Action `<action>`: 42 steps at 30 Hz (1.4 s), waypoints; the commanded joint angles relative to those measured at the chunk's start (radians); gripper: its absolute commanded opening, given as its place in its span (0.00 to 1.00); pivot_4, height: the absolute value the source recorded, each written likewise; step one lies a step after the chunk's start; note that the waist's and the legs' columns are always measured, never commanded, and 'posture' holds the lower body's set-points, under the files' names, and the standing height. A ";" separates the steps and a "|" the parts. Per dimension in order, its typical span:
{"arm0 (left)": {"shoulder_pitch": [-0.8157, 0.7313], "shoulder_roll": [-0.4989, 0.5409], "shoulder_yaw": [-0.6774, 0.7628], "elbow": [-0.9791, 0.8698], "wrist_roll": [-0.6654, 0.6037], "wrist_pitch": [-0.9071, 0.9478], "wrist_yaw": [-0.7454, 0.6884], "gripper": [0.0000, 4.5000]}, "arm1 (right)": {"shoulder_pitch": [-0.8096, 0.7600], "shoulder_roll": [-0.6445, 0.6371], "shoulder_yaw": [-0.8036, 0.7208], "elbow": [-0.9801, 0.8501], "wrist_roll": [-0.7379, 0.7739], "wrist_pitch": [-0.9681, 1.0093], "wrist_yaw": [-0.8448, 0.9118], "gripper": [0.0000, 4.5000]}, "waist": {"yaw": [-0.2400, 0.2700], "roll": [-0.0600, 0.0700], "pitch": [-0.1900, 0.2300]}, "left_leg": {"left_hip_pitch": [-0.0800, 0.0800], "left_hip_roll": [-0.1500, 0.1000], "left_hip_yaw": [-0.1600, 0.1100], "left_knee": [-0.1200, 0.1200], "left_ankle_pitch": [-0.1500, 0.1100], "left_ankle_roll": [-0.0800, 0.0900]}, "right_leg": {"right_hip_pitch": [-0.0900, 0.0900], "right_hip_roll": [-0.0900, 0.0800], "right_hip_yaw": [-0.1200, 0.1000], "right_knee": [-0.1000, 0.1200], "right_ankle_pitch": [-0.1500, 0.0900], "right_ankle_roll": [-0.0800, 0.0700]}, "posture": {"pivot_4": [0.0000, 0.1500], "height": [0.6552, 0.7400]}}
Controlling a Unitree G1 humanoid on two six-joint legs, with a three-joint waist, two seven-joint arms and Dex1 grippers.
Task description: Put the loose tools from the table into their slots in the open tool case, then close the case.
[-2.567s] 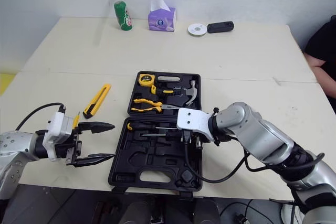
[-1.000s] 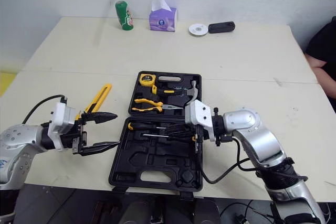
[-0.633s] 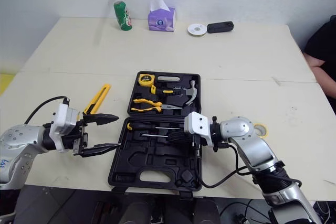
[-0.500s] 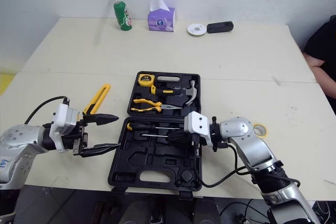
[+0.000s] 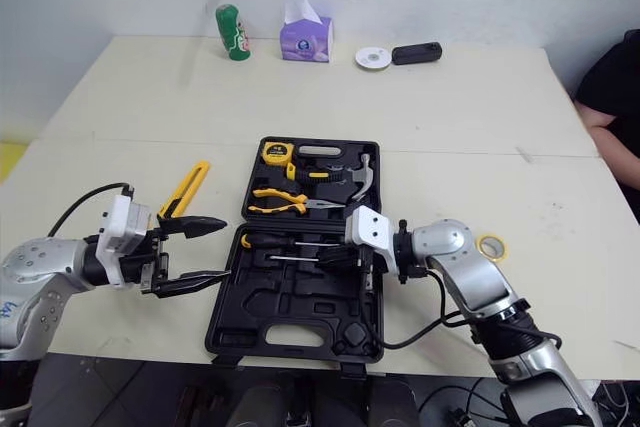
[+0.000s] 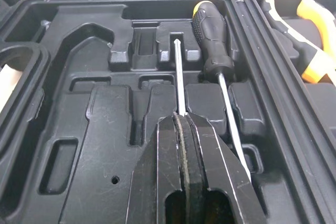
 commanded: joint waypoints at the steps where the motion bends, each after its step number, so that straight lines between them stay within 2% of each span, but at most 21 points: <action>1: 0.023 0.007 0.018 -0.038 0.002 -0.018 0.004 1.00 | 0.025 -0.003 0.057 0.058 -0.068 0.037 -0.030 0.00 | -0.001 -0.001 -0.001 | 0.001 0.000 0.000 0.000 -0.003 -0.005 | 0.000 0.000 0.000 0.001 0.000 0.000 | 1.00 1.00; 17: 0.045 0.018 0.021 -0.042 0.014 -0.022 0.013 1.00 | -0.009 0.003 0.153 0.144 -0.150 0.059 -0.057 0.00 | -0.021 -0.011 -0.013 | 0.006 0.001 0.000 -0.001 -0.003 -0.010 | 0.001 -0.001 0.002 0.002 -0.002 -0.004 | 1.00 1.00; 24: 0.049 -0.009 0.034 -0.046 0.020 -0.047 0.041 1.00 | 0.007 -0.003 0.047 0.088 -0.054 0.018 -0.028 0.00 | -0.018 -0.011 -0.013 | 0.005 0.001 -0.001 -0.001 -0.003 -0.011 | 0.001 -0.001 0.001 0.002 -0.003 -0.005 | 1.00 1.00; 28: 0.061 -0.032 0.043 -0.025 0.029 -0.075 0.066 1.00 | 0.046 -0.010 -0.058 0.003 0.077 -0.045 0.047 0.00 | -0.007 -0.010 -0.012 | 0.002 0.000 -0.003 -0.001 -0.003 -0.011 | -0.001 -0.001 0.001 0.001 -0.002 -0.005 | 1.00 1.00; 30: 0.062 -0.034 0.051 -0.004 0.033 -0.084 0.074 1.00 | 0.060 -0.029 -0.128 -0.043 0.148 -0.016 0.057 0.00 | -0.001 -0.010 -0.011 | 0.001 0.000 -0.004 -0.002 -0.003 -0.010 | -0.001 -0.001 0.001 0.000 -0.002 -0.005 | 1.00 1.00; 33: 0.057 -0.024 0.074 0.039 0.035 -0.093 0.079 1.00 | 0.085 -0.077 -0.225 -0.081 0.173 -0.054 0.048 0.22 | 0.005 -0.008 -0.009 | -0.001 0.000 -0.004 -0.002 -0.003 -0.010 | -0.002 -0.001 0.000 0.000 -0.002 -0.004 | 1.00 1.00; 37: 0.046 -0.008 0.160 0.122 0.042 -0.115 0.115 1.00 | 0.151 -0.129 -0.396 -0.136 0.203 -0.094 -0.012 0.63 | 0.007 -0.008 -0.008 | -0.002 0.000 -0.004 -0.002 -0.003 -0.010 | -0.002 0.000 -0.001 -0.003 -0.002 -0.004 | 1.00 1.00; 38: 0.058 -0.001 0.203 0.142 0.042 -0.119 0.128 1.00 | 0.193 -0.162 -0.460 -0.146 0.205 -0.097 -0.018 0.76 | 0.007 -0.008 -0.008 | -0.002 0.000 -0.005 -0.003 -0.004 -0.010 | -0.002 0.000 -0.001 -0.003 -0.002 -0.004 | 1.00 1.00; 40: 0.093 0.011 0.278 0.174 0.041 -0.126 0.142 1.00 | 0.257 -0.214 -0.574 -0.133 0.214 -0.103 -0.028 0.95 | 0.008 -0.008 -0.008 | -0.003 0.000 -0.005 -0.003 -0.004 -0.010 | -0.002 0.000 -0.002 -0.003 -0.002 -0.004 | 1.00 1.00; 42: 0.121 0.014 0.332 0.208 0.040 -0.130 0.155 1.00 | 0.302 -0.252 -0.650 -0.096 0.212 -0.115 -0.036 0.98 | 0.008 -0.007 -0.007 | -0.003 0.000 -0.005 -0.004 -0.004 -0.009 | -0.001 0.000 -0.002 -0.003 -0.002 -0.004 | 1.00 1.00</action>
